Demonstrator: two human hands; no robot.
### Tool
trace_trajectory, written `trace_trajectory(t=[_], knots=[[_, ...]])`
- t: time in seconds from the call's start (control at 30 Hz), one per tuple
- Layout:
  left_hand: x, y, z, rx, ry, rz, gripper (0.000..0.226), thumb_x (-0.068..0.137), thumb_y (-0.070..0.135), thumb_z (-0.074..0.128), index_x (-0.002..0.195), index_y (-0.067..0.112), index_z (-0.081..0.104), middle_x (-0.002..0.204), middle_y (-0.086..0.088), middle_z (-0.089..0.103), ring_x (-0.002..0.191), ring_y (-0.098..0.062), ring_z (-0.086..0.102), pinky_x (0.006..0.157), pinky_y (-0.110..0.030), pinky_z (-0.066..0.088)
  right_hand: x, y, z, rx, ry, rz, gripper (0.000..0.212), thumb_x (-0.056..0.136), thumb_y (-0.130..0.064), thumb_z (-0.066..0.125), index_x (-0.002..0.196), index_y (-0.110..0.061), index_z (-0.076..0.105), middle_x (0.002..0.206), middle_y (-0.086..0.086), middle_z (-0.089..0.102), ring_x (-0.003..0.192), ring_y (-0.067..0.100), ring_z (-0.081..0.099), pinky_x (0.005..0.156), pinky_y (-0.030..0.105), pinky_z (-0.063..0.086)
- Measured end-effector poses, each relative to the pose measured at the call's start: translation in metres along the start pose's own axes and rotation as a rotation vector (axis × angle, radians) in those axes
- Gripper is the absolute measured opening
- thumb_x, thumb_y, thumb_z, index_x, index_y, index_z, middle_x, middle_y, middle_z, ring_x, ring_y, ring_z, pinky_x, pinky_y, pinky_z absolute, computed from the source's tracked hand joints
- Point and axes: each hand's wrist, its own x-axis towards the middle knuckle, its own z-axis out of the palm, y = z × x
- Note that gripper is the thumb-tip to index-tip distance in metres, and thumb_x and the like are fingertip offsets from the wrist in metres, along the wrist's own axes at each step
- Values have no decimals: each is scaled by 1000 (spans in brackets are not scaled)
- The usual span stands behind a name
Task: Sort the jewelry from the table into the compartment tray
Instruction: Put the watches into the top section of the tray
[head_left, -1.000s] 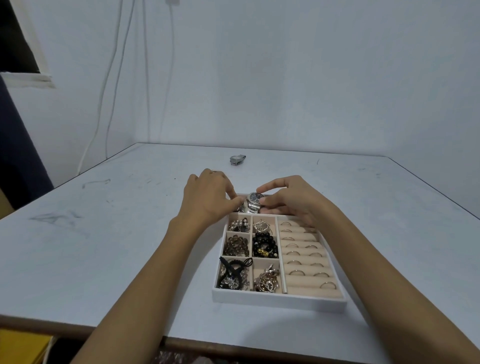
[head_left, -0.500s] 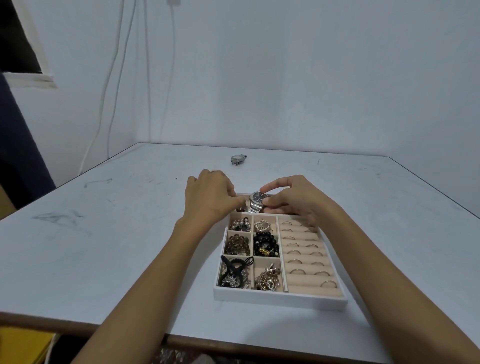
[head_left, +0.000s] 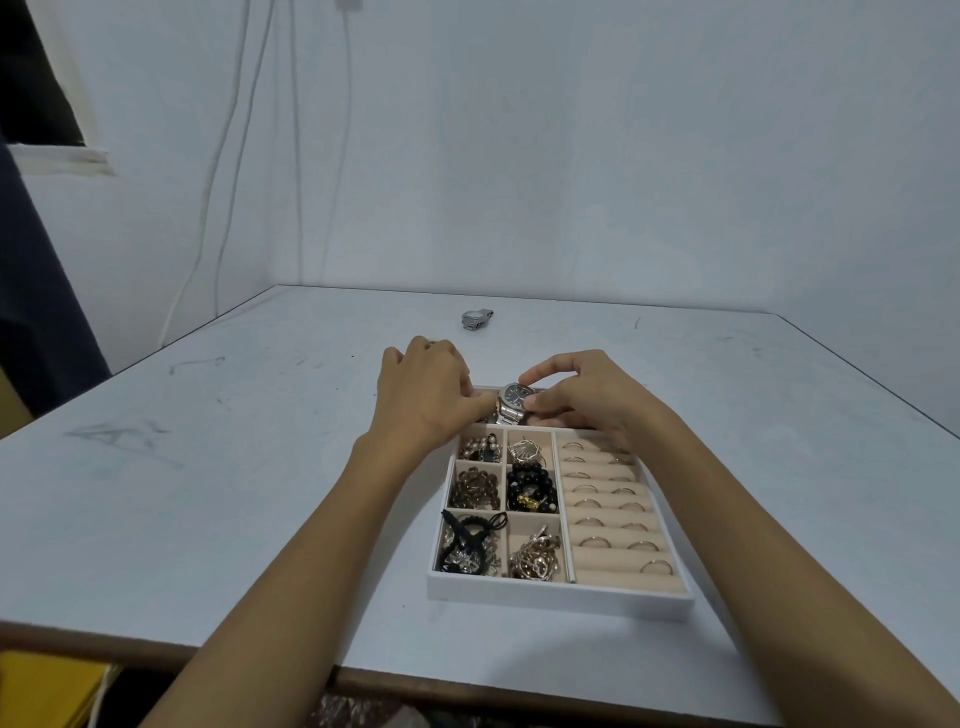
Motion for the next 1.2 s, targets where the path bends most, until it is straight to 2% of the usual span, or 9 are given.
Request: trace_trajectory(t=[0.17,0.4,0.5,0.67,0.77,0.93,1.07,1.13,1.2], knots=[[3,4,4,155,51,11,37,81,51,53,75,20,73,98,8,65,101,-17,49,86,-34,29,0,0,1,-63,7,-26,25,81,6,67,103,-6,66,90,24,72,64,20,67,62,23,55],[2,5,5,227,82,48,43,82,59,48,81,27,76,102,8,64,103,-18,48,86,-35,28,4,2,2,-98,25,-47,22,80,1,69,101,-6,66,86,22,73,69,23,68,79,36,54],[3,7,5,256,84,51,43,81,58,50,82,24,75,101,8,64,103,-18,47,85,-35,27,4,2,3,-103,22,-51,23,80,1,69,102,-6,65,86,21,73,68,22,68,73,31,56],[6,7,1,243,39,11,38,77,57,57,80,23,74,105,10,63,107,-17,47,87,-36,28,3,1,3,-120,28,-59,23,80,-2,69,103,-6,65,86,20,74,68,21,68,74,32,55],[9,7,-2,225,-23,-2,37,76,58,61,78,25,75,107,10,64,109,-16,46,88,-36,29,3,3,4,-117,41,-75,21,81,-8,72,101,-7,66,85,19,74,69,22,69,81,39,55],[7,1,1,10,-68,-63,36,74,54,64,76,20,75,104,7,66,107,-16,48,82,-34,28,4,4,7,-130,79,-99,20,81,-11,74,99,-6,66,81,20,73,67,23,68,83,43,56],[10,-2,3,-204,-141,-200,49,67,57,64,74,10,75,101,4,69,95,-15,58,77,-34,33,2,3,8,-128,76,-83,21,82,-8,74,101,-5,66,82,21,73,64,21,68,73,33,58],[11,-5,3,-309,-184,-269,44,69,49,67,76,6,73,94,3,69,92,-17,62,81,-36,39,2,2,8,-126,80,-66,20,82,-8,73,100,-6,66,82,20,73,61,19,67,62,24,56],[11,-8,0,-379,-206,-317,33,70,42,70,79,10,74,87,7,59,85,-17,63,86,-35,40,3,3,8,-110,90,-49,19,83,-9,73,101,-7,65,82,20,73,58,18,67,58,22,56]])
